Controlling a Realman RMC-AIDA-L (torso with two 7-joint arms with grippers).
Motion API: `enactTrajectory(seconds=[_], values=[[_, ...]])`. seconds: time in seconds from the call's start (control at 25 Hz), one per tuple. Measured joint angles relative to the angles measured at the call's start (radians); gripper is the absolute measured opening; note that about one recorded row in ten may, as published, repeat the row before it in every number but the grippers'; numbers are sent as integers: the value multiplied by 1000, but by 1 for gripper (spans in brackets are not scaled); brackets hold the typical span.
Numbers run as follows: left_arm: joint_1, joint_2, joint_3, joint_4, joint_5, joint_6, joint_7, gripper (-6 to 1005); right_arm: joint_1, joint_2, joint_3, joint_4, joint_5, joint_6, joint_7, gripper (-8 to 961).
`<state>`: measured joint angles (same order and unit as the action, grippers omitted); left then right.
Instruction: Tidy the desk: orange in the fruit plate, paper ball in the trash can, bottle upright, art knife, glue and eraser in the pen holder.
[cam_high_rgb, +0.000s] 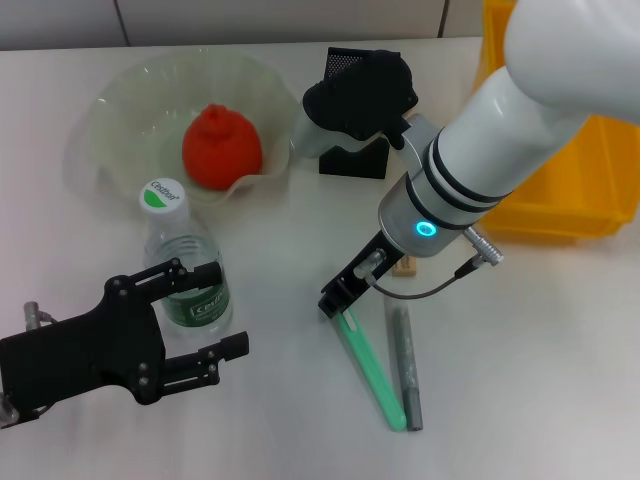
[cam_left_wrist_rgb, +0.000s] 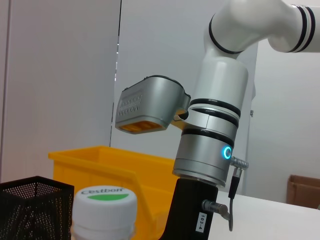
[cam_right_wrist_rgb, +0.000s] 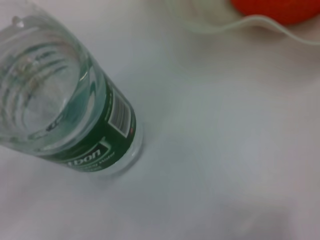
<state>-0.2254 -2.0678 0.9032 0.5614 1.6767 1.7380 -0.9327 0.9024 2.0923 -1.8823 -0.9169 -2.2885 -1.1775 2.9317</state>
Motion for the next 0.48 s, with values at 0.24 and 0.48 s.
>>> enactTrajectory(seconds=[0.24, 0.48], values=[[0, 0, 0, 0, -1, 0, -1, 784, 4, 0, 10, -15, -4, -34, -2, 267], [0, 0, -1, 0, -1, 0, -1, 784, 6, -1, 7, -17, -6, -57, -2, 352]])
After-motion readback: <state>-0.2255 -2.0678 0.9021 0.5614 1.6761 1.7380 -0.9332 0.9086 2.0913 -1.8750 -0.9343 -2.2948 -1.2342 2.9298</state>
